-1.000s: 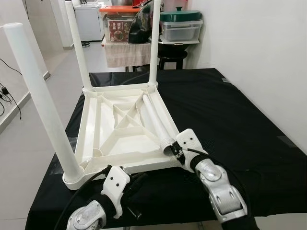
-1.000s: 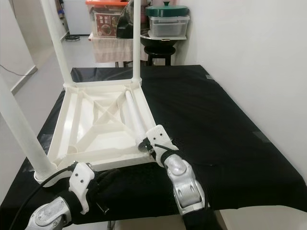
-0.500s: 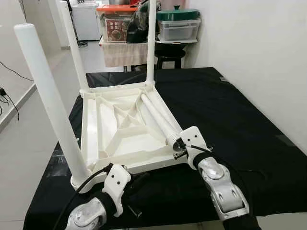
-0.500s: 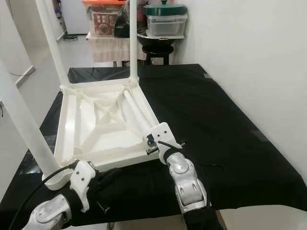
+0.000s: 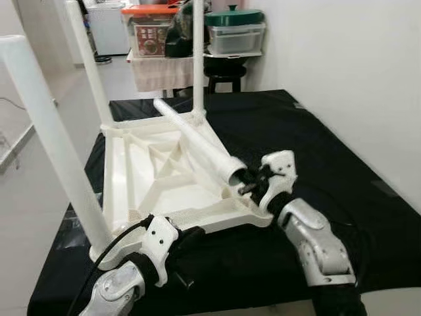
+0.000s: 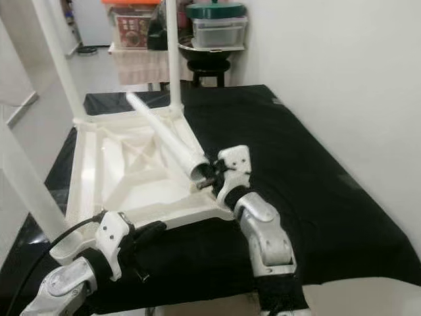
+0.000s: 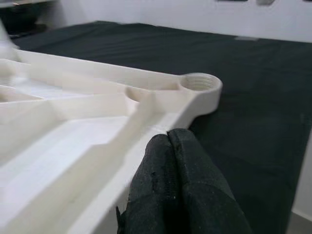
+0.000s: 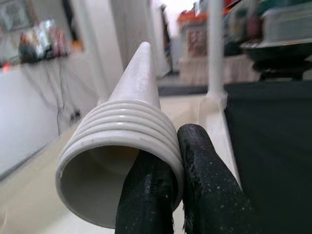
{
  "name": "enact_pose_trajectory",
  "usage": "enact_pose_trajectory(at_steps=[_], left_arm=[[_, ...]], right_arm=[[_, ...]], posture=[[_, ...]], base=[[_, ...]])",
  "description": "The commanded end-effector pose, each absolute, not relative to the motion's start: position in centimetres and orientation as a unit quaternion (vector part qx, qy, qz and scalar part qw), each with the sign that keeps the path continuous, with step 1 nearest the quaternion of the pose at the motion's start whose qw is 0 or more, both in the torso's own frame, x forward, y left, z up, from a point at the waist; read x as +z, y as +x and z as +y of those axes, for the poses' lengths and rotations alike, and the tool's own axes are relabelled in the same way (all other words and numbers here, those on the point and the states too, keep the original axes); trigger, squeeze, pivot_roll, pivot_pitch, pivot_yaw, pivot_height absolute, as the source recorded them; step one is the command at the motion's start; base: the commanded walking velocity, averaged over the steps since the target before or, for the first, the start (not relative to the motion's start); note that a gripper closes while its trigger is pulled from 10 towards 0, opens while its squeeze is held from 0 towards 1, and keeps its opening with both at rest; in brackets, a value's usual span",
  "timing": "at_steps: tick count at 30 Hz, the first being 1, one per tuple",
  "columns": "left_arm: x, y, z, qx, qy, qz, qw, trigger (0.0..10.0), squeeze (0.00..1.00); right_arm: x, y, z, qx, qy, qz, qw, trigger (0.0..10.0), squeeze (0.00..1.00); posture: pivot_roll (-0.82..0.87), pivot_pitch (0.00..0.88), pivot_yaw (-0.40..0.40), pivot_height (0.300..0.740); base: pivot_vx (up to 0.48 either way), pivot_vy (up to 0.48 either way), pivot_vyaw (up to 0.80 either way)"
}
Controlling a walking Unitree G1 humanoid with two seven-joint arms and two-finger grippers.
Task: Building children table
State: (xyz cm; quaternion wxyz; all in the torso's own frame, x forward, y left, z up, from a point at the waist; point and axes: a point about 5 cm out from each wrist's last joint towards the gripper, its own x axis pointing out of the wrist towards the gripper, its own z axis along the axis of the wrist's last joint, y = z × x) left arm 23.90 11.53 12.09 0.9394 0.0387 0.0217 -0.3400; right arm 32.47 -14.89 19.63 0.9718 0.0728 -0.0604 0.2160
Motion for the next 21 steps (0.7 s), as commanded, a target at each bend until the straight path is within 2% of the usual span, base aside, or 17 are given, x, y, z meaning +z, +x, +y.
enact_pose_trajectory(at_steps=[1,2,5,6,7,13,14,16,17,18,19,21], left_arm=[[12.8,24.2,11.5,-0.342,0.028,0.012,0.939,10.0,0.00],[13.3,24.6,11.4,-0.340,0.016,0.003,0.940,10.0,0.00],[13.9,25.1,11.3,-0.340,0.007,-0.007,0.940,10.0,0.00],[14.4,25.5,11.1,-0.340,0.001,-0.016,0.940,10.0,0.00],[14.7,26.0,10.9,-0.341,-0.003,-0.022,0.940,10.0,0.00],[15.6,27.3,11.1,-0.306,0.011,-0.045,0.951,10.0,0.00],[15.9,28.2,12.9,-0.236,0.027,-0.058,0.970,10.0,0.00],[16.0,28.4,13.7,-0.209,0.032,-0.062,0.975,10.0,0.00],[16.1,28.7,15.7,-0.153,0.038,-0.065,0.985,10.0,0.00],[16.1,28.7,15.7,-0.153,0.038,-0.065,0.985,10.0,0.00],[16.2,28.8,17.0,-0.116,0.042,-0.067,0.990,10.0,0.00],[16.2,28.8,17.0,-0.116,0.042,-0.067,0.990,10.0,0.00]], right_arm=[[20.6,32.4,-16.3,0.198,0.124,-0.084,0.969,0.0,0.00],[21.0,32.3,-17.1,0.190,0.162,-0.097,0.963,0.0,0.00],[21.2,32.1,-17.9,0.187,0.200,-0.109,0.956,0.0,0.00],[21.3,31.9,-18.4,0.185,0.224,-0.117,0.950,2.4,0.00],[21.2,31.6,-18.7,0.189,0.231,-0.119,0.947,10.0,0.00],[20.6,31.1,-18.1,0.207,0.208,-0.107,0.950,10.0,0.00],[20.4,31.1,-18.0,0.211,0.202,-0.101,0.951,10.0,0.00],[20.4,31.1,-18.0,0.213,0.200,-0.099,0.951,10.0,0.00],[20.3,31.1,-18.0,0.213,0.198,-0.096,0.952,10.0,0.00],[20.3,31.1,-18.0,0.213,0.198,-0.096,0.952,10.0,0.00],[20.2,31.1,-18.1,0.212,0.198,-0.093,0.952,10.0,0.00],[20.2,31.1,-18.1,0.212,0.198,-0.093,0.952,10.0,0.00]], posture=[[-0.07,0.000,0.007,0.740],[-0.07,0.000,0.010,0.740],[-0.08,0.000,0.015,0.740],[-0.08,0.000,0.016,0.740],[-0.08,0.000,0.021,0.740],[-0.09,0.000,0.033,0.740],[-0.09,0.000,0.030,0.740],[-0.09,0.000,0.030,0.740],[-0.08,0.000,0.028,0.740],[-0.08,0.000,0.028,0.740],[-0.08,0.000,0.028,0.740],[-0.08,0.000,0.028,0.740]], base=[[0.000,0.000,0.00],[0.000,0.000,0.00],[0.000,0.000,0.00],[0.000,0.000,0.00],[0.000,0.000,0.00],[0.000,0.000,0.00],[0.000,0.000,0.00],[0.000,0.000,0.00],[0.000,0.000,0.00],[0.000,0.000,0.00],[0.000,0.000,0.00],[0.000,0.000,0.00]])
